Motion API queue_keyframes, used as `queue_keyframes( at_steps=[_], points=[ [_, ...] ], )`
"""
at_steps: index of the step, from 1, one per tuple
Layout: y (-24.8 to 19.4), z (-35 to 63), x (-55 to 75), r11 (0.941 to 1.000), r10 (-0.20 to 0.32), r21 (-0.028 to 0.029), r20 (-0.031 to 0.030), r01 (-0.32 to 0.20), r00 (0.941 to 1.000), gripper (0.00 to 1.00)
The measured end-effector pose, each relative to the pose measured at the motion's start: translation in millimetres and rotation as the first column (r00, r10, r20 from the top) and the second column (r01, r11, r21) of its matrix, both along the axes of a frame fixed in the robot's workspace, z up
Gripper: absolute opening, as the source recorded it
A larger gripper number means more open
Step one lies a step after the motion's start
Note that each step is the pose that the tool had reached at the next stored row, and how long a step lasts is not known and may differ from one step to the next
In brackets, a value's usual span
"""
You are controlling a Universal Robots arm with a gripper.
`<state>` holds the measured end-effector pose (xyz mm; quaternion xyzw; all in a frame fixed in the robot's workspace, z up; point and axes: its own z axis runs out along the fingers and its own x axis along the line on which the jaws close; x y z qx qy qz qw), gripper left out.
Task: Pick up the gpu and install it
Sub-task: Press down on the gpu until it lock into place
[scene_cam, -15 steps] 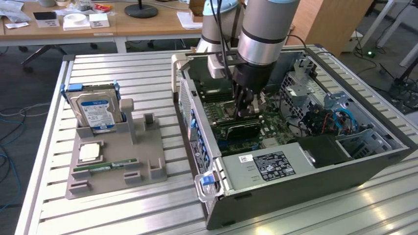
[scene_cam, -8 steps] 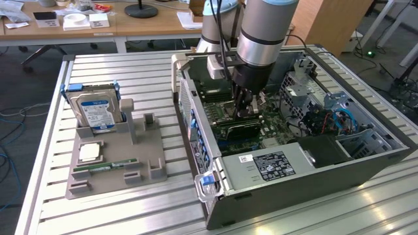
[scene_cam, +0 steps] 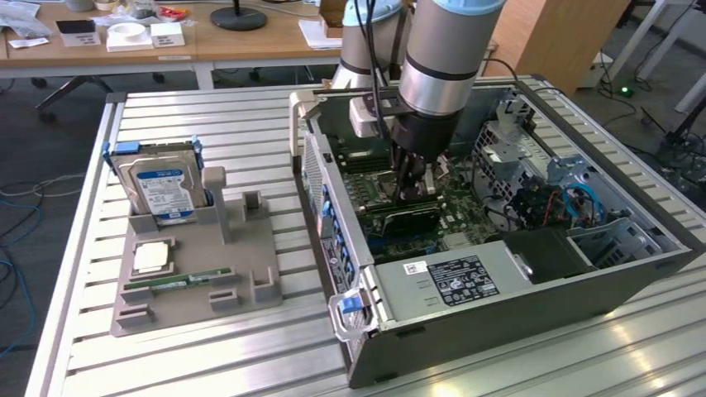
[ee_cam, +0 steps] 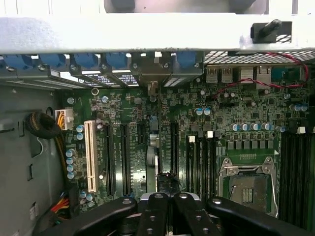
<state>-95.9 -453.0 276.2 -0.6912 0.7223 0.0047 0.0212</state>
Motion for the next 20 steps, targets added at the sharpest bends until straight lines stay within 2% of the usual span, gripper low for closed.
queue_keyframes(
  at_steps=[20],
  points=[
    [-1.0,-5.6,3.8,1.0000,0.000,-0.0001,0.0001,0.000,1.0000,0.11]
  ],
)
